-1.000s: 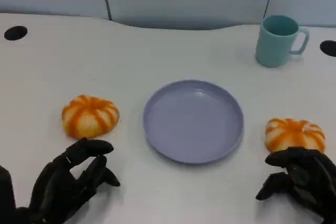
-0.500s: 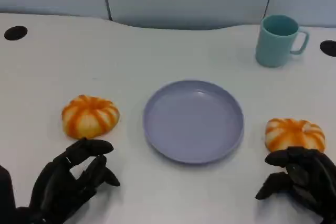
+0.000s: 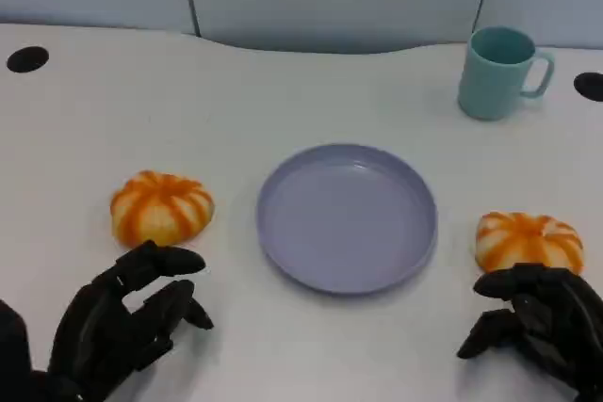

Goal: Grasp the bread from the table and place it into the plate.

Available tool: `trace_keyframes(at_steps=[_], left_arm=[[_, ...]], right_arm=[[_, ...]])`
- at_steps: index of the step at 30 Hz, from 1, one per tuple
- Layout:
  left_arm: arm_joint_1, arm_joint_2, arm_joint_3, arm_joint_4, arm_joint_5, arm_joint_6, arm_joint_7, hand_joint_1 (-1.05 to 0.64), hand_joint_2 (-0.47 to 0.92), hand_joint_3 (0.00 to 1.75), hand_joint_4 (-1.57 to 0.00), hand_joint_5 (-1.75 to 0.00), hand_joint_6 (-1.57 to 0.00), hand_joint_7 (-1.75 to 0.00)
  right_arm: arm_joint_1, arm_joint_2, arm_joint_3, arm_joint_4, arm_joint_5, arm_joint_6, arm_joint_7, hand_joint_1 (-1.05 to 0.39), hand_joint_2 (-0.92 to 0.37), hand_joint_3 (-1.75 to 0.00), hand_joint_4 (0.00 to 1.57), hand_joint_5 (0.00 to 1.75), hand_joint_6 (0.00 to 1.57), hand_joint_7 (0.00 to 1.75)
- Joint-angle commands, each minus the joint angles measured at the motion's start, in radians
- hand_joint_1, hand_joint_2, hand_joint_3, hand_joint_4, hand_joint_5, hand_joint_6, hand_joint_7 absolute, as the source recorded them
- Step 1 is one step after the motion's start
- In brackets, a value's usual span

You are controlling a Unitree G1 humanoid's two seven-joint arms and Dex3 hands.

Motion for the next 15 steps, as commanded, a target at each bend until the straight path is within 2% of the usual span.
trace_keyframes(at_steps=[1, 4, 5, 8, 11, 13, 15], left_arm=[[0.014, 0.05, -0.041, -0.026, 0.127, -0.176, 0.036, -0.39, 0.9, 0.23, -0.33, -1.27, -0.43, -0.71], [0.015, 0.07, -0.062, -0.037, 0.175, -0.248, 0.051, -0.37, 0.92, 0.17, -0.26, -1.11, -0.43, -0.48], [0.018, 0.083, -0.07, -0.047, 0.221, -0.281, 0.081, -0.37, 0.92, 0.17, -0.25, -1.1, -0.44, -0.46], [0.031, 0.117, -0.094, -0.103, 0.346, -0.323, 0.176, -0.46, 0.92, 0.06, -0.24, -0.91, -0.48, -0.23], [0.033, 0.144, -0.114, -0.143, 0.426, -0.346, 0.238, -0.49, 0.91, 0.02, -0.2, -0.86, -0.49, -0.15], [0.024, 0.178, -0.128, -0.173, 0.504, -0.379, 0.287, -0.45, 0.91, 0.01, -0.09, -0.85, -0.44, -0.08], [0.011, 0.22, -0.135, -0.199, 0.611, -0.415, 0.355, -0.39, 0.9, 0.0, -0.06, -0.85, -0.4, -0.04]], right_arm=[[0.016, -0.003, 0.004, -0.025, -0.001, 0.0, -0.005, -0.97, -0.7, 0.0, 1.57, 0.38, 1.52, 0.01], [0.018, -0.001, 0.006, -0.032, 0.007, 0.01, 0.001, -0.95, -0.7, 0.0, 1.57, 0.37, 1.52, 0.0], [0.019, 0.0, 0.006, -0.035, 0.009, 0.015, 0.0, -0.95, -0.7, 0.0, 1.57, 0.37, 1.52, 0.0], [0.024, 0.001, 0.008, -0.048, 0.009, 0.022, -0.006, -0.94, -0.69, 0.0, 1.57, 0.36, 1.52, 0.0], [0.029, -0.001, 0.01, -0.057, 0.006, 0.025, -0.009, -0.95, -0.7, 0.0, 1.57, 0.35, 1.51, 0.0], [0.032, -0.003, 0.012, -0.061, 0.002, 0.023, -0.012, -0.95, -0.7, 0.0, 1.57, 0.35, 1.51, 0.0], [0.033, -0.004, 0.01, -0.063, 0.003, 0.024, -0.014, -0.95, -0.7, 0.0, 1.57, 0.35, 1.51, 0.0]])
